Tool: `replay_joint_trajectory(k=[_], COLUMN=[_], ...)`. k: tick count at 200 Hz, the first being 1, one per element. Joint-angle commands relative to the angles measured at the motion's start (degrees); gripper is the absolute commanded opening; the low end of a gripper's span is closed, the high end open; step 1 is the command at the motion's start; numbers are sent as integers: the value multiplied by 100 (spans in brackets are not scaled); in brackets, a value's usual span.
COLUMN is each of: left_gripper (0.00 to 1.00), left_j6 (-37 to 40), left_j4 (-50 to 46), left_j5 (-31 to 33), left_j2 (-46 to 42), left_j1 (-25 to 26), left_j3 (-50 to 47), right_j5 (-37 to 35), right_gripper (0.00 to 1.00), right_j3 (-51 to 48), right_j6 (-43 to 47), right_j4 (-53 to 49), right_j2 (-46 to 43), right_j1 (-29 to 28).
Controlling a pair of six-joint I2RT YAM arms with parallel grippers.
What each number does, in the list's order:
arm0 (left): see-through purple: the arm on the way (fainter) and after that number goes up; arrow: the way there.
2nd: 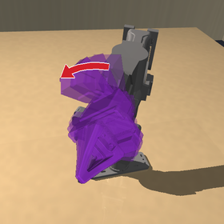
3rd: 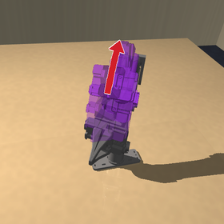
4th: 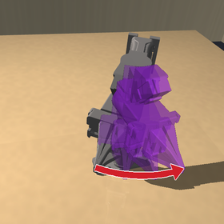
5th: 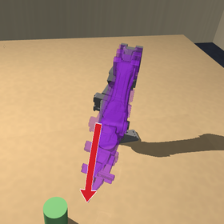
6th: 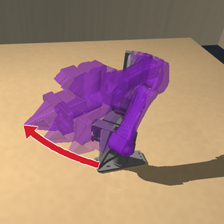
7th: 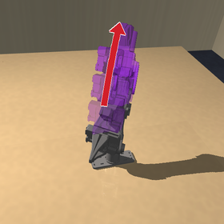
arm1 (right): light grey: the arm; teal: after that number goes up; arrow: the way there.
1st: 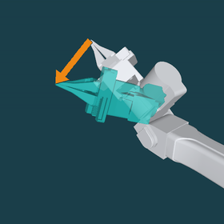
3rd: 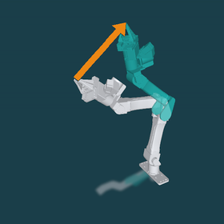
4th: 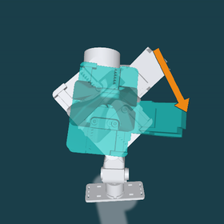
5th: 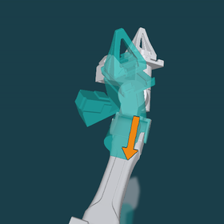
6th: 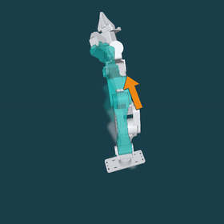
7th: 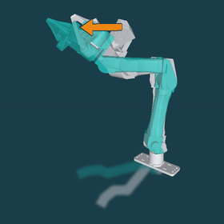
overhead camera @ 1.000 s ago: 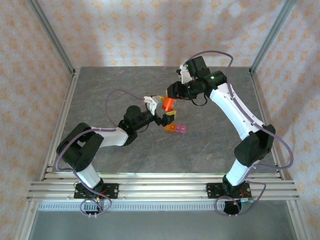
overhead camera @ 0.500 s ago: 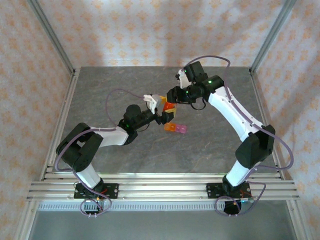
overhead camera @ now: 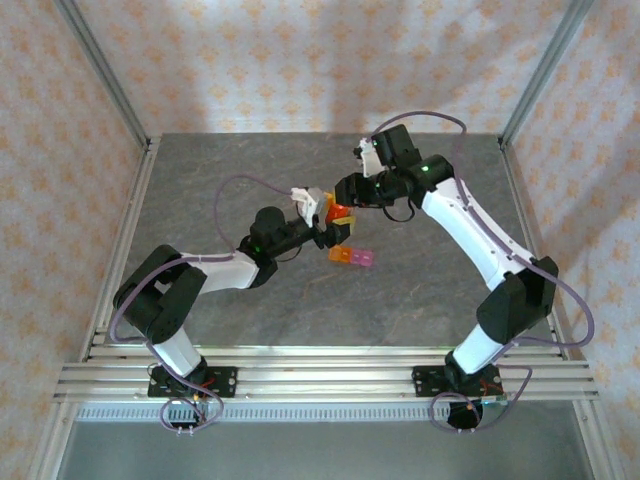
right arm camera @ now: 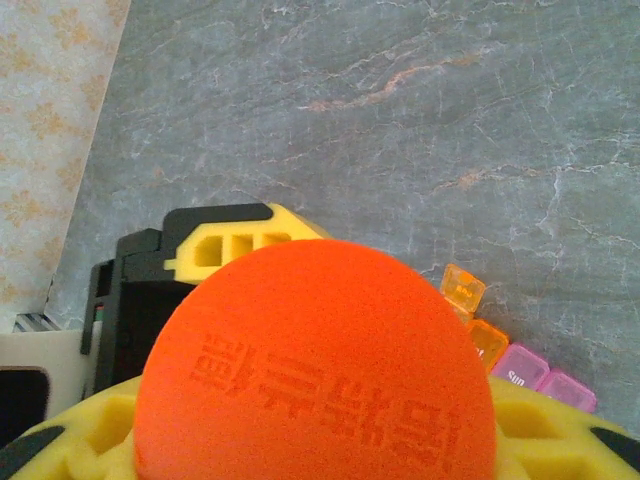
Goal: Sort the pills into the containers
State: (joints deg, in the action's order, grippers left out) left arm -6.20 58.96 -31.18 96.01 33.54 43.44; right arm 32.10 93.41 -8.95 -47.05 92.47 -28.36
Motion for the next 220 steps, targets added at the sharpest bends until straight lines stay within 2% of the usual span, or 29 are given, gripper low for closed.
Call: replay_joint_trajectory(k=[1,81,119,182,220], left_gripper=[77,71,64,73,69], left_j6=[-48,-74,-87,-107,-90], left_j4=[-139,-150,-166,-271,-271], left_j5=[-152,-136,-161,-152,-147], left_j2=[60,29,45,50,47], left_j1=[47,56,56,61,64], left_j3=[169,251,262,140,179], right_j5=[-63,-88,-107,-160,-117], right_gripper=[34,34,34,35,34], right_j3=[-49,-200,-241,-253,-292], right_j6=[34,67,44,43,20], right_j4=[225,265,287,302,339], right_j2=[-273,-307,-350,-396,-413], right_j1=[-38,-117,-126,-130,-133])
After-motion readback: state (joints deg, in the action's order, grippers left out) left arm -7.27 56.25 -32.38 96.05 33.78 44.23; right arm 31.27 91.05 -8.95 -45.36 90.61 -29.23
